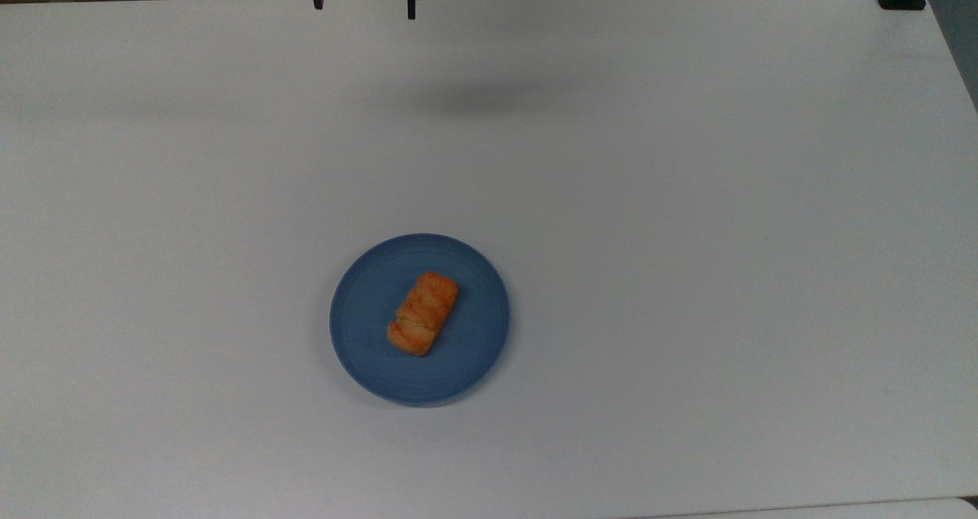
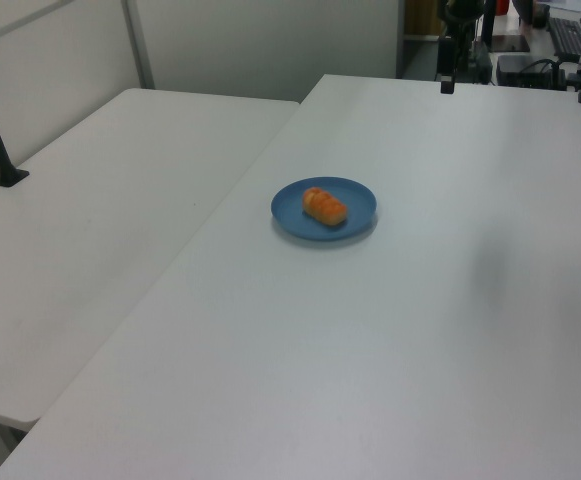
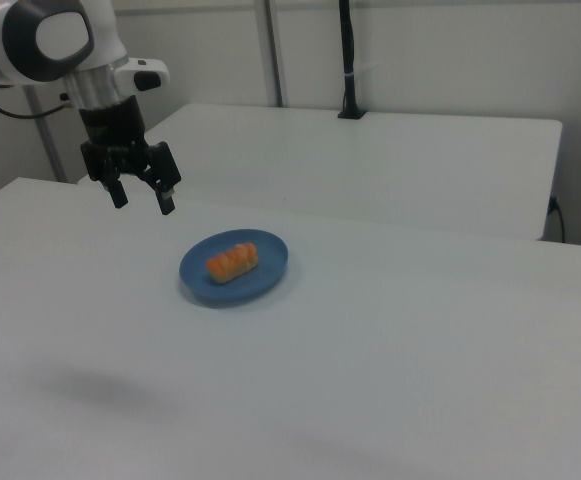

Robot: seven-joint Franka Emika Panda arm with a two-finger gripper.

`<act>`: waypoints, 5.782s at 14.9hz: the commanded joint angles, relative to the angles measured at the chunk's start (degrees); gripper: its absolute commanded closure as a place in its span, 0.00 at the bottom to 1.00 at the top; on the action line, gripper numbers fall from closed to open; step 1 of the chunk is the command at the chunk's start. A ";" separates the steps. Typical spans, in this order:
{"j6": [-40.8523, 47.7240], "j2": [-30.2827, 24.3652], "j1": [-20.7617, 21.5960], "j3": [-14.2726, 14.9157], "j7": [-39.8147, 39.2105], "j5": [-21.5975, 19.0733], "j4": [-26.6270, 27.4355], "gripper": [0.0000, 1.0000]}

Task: Put the bread on the table
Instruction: 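Move the open gripper down over the orange bread roll on the plate, then close the gripper around the bread roll and lift it, then carry the held bread roll off the plate and lower it onto the table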

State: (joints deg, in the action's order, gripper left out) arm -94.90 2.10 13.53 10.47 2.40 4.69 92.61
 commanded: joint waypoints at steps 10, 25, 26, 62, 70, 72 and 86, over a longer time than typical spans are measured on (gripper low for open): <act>-2.21 2.11 -0.17 -0.01 0.31 -1.09 -1.10 0.00; -33.92 25.57 0.79 -0.45 26.15 -0.12 -7.88 0.00; -36.47 26.89 1.06 -0.45 26.94 -0.12 -7.88 0.00; -41.43 30.25 0.19 -0.54 16.08 4.01 -7.78 0.70; -45.52 31.03 -11.58 -0.63 -13.26 3.83 -10.87 0.70; -52.10 33.57 -14.83 -1.41 -18.11 1.39 -10.87 0.69; -61.98 38.59 -18.10 -2.91 -20.95 -1.53 -6.74 0.37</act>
State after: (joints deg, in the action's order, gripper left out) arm -156.50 42.37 -4.40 8.64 -17.39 4.67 83.17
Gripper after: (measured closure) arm 0.542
